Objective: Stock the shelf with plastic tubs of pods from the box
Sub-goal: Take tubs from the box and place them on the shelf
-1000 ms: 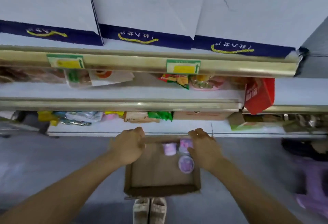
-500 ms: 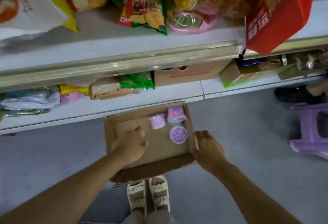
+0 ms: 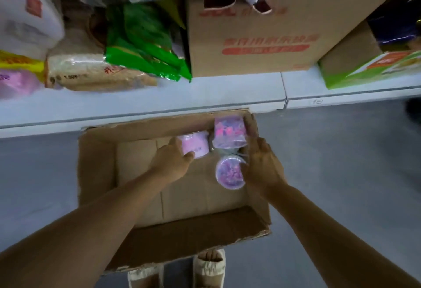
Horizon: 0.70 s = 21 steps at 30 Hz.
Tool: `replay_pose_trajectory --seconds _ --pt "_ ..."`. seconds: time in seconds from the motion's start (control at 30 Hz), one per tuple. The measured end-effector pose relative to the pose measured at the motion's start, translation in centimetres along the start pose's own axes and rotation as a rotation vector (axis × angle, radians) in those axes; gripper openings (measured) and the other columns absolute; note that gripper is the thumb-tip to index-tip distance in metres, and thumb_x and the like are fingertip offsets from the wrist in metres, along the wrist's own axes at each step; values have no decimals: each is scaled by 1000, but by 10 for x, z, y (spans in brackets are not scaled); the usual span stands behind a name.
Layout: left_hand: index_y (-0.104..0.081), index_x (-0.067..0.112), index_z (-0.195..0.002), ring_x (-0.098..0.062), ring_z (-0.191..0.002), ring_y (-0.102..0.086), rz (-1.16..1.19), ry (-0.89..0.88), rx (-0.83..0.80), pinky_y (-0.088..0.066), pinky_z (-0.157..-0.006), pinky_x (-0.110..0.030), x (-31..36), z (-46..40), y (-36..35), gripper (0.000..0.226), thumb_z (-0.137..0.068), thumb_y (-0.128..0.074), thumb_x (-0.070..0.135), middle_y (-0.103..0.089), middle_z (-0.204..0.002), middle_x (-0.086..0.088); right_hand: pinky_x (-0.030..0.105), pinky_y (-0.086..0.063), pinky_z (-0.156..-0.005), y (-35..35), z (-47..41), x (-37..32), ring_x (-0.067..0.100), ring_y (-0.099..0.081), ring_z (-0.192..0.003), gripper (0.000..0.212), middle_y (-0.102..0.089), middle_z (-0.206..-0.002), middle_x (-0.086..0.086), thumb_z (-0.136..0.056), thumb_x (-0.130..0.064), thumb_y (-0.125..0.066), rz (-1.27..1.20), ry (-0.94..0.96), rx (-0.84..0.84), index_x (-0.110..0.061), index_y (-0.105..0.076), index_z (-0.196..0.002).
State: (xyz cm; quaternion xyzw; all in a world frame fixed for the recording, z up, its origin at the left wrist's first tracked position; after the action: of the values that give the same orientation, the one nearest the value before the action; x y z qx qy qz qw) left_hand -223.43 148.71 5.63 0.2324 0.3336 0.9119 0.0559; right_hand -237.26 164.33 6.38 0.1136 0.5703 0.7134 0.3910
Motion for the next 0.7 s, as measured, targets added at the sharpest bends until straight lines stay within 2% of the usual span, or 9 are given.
replay_pose_trajectory --seconds 0.07,0.2,0.3,0.43,0.53,0.6,0.63,0.7 --pt "-37 12 -138 -31 -121 -50 60 57 3 -41 -95 -33 -8 -30 -19 56 -91 -51 40 -55 -131 -12 48 -52 -79 -30 -21 10 44 -56 -109 72 -47 -134 26 -71 -9 -76 -17 30 53 -3 -42 -134" --pt "-42 17 -136 -30 -120 -51 284 202 63 -42 -97 -32 -23 -79 -48 50 -92 -51 38 -54 -134 -9 50 -48 -92 -70 -54 22 44 -43 -126 70 -39 -142 26 -72 1 -69 -33 41 134 0 -41 -137" --pt "-44 17 -136 -30 -120 -51 471 268 116 -41 -101 -35 -31 -106 -63 48 -93 -51 37 -53 -135 -9 50 -53 -81 -88 -67 29 46 -55 -108 68 -52 -126 29 -65 5 -74 -18 61 202 3 -49 -127" --pt "-50 15 -130 -33 -112 -55 570 344 136 -44 -94 -37 -34 -129 -73 41 -98 -41 38 -57 -126 -12 39 -53 -59 -91 -76 33 41 -60 -81 63 -59 -98 26 -50 8 -80 80 51 290 5 -54 -107" --pt "-54 6 -124 -35 -108 -59 605 443 164 -48 -94 -40 -37 -136 -81 48 -95 -43 43 -61 -121 -16 38 -52 -55 -87 -79 31 40 -60 -73 63 -60 -94 26 -46 0 -89 104 36 263 5 -57 -99" --pt "-57 7 -117 -34 -103 -62 709 481 131 -49 -94 -43 -35 -136 -88 52 -91 -46 50 -64 -115 -15 37 -52 -56 -86 -79 30 40 -61 -73 63 -60 -97 26 -45 -8 -91 124 53 236 4 -58 -97" --pt "-55 8 -117 -34 -101 -62 778 519 119 -49 -94 -45 -35 -138 -92 58 -86 -48 57 -63 -115 -14 37 -52 -56 -86 -77 29 39 -62 -73 63 -60 -98 25 -45 -10 -92 128 65 228 3 -59 -97" --pt "-43 8 -126 -36 -107 -58 871 623 136 -45 -97 -50 -39 -146 -98 90 -63 -47 72 -57 -123 -14 33 -51 -54 -83 -72 27 37 -62 -72 60 -60 -99 23 -47 -12 -91 112 75 230 2 -60 -97"
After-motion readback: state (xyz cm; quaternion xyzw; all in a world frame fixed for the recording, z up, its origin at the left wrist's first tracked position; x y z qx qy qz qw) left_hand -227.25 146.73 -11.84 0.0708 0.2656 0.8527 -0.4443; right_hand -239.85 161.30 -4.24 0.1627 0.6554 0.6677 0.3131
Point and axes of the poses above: each hand's wrist, its own z-axis away from the middle knuckle, its own y-axis out of the back of the hand, x = y × z, the point moved 2 cm from there along -z, towards the middle knuckle
